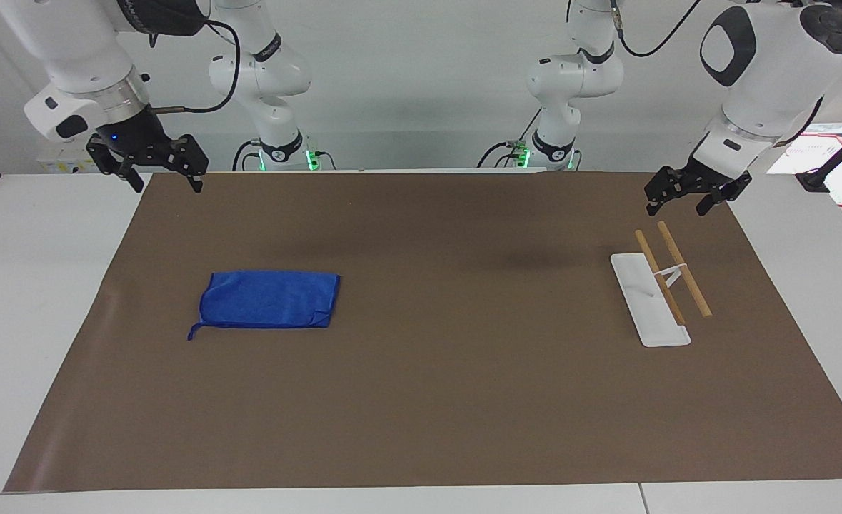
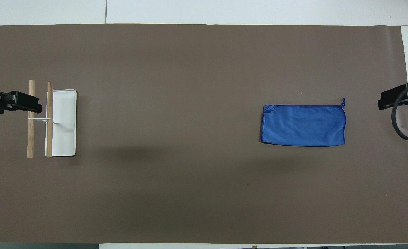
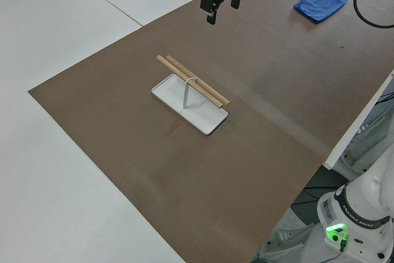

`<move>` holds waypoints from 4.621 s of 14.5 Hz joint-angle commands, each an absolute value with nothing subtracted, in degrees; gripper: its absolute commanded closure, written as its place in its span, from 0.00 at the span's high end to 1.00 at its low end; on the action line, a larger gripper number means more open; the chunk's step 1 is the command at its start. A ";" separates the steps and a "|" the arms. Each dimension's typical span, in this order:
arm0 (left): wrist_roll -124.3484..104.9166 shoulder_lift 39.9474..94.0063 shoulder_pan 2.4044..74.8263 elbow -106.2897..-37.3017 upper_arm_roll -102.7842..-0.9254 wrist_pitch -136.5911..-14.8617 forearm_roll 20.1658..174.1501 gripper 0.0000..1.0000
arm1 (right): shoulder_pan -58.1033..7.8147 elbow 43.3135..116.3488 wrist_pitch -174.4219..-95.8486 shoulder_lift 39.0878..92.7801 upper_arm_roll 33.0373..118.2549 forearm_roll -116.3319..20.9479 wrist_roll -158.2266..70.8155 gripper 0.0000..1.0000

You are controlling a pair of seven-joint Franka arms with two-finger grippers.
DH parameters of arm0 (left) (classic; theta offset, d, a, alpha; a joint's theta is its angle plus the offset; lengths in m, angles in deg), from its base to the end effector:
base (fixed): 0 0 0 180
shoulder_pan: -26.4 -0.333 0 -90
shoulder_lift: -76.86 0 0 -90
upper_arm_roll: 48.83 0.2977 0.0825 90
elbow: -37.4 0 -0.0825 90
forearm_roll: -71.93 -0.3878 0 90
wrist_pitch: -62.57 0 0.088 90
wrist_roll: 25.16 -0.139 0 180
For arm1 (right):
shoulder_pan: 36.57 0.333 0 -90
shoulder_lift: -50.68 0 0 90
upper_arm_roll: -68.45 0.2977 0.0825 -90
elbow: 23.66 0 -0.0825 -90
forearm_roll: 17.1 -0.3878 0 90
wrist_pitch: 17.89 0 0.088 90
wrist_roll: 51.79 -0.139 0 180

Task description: Right arm passes towel to left arm to hang

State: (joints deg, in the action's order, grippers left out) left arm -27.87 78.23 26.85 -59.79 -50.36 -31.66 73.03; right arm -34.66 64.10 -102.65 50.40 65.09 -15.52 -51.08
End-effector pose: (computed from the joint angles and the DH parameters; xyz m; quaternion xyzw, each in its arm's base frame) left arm 0.5532 -0.0218 0.5340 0.9991 -0.0401 -0.0138 0.0093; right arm 0.5459 -0.0179 0.5876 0.9996 -0.0074 -0.0240 0.0132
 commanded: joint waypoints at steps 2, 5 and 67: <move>-28.24 80.11 27.19 -62.00 -50.32 -32.88 71.76 1.00 | -35.08 64.50 -102.97 50.33 65.37 -15.08 -50.12 1.00; -28.24 80.11 27.19 -62.09 -50.32 -32.97 71.76 1.00 | -35.42 64.50 -103.05 50.42 65.46 -15.61 -50.30 1.00; -28.15 80.11 27.28 -62.09 -50.50 -33.41 71.76 1.00 | -33.23 112.75 -166.78 58.50 65.90 -17.01 -51.54 0.00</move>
